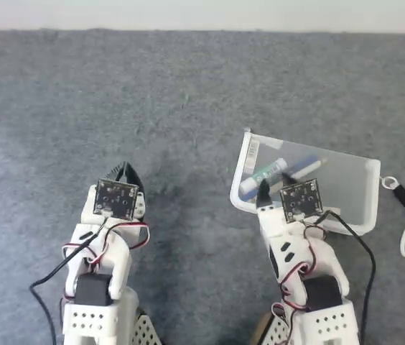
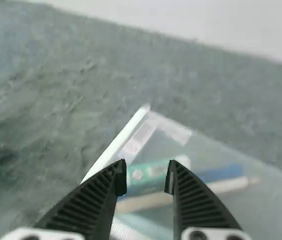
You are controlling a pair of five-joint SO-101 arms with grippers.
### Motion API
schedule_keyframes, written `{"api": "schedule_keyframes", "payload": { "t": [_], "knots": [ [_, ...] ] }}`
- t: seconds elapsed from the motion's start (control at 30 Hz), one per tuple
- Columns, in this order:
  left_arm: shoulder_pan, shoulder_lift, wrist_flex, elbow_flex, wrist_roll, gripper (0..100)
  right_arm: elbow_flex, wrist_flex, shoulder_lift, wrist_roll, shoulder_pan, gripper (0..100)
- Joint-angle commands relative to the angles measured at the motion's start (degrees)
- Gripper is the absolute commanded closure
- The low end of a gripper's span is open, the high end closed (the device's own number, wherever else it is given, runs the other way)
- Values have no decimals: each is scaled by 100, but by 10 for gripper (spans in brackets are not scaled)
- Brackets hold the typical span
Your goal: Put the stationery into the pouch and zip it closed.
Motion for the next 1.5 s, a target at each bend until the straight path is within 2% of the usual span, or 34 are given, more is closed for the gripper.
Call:
{"api": "schedule_keyframes", "payload": {
  "t": [0.0,0.17,0.4,0.57,0.6,0.8,1.23,1.47],
  "knots": [
    [-9,-79,413,-75,35,987,123,435,-75,-510,-92,869],
    [9,-79,1380,-75,44,987,123,1112,-66,-580,-66,869],
    [0,-79,2154,-75,70,988,123,1956,-31,-589,-57,871],
    [-9,-70,2558,-75,79,988,123,2343,-31,-580,-57,998],
    [-9,-79,2637,-75,79,988,123,2440,-31,-580,-57,989],
    [-9,-79,2840,-75,79,988,123,3055,-57,-554,-40,972],
    [9,-97,2901,-75,79,988,123,3073,-66,-571,954,972],
    [9,-97,2901,-75,70,988,123,3073,-66,-571,1024,972]
  ]
}}
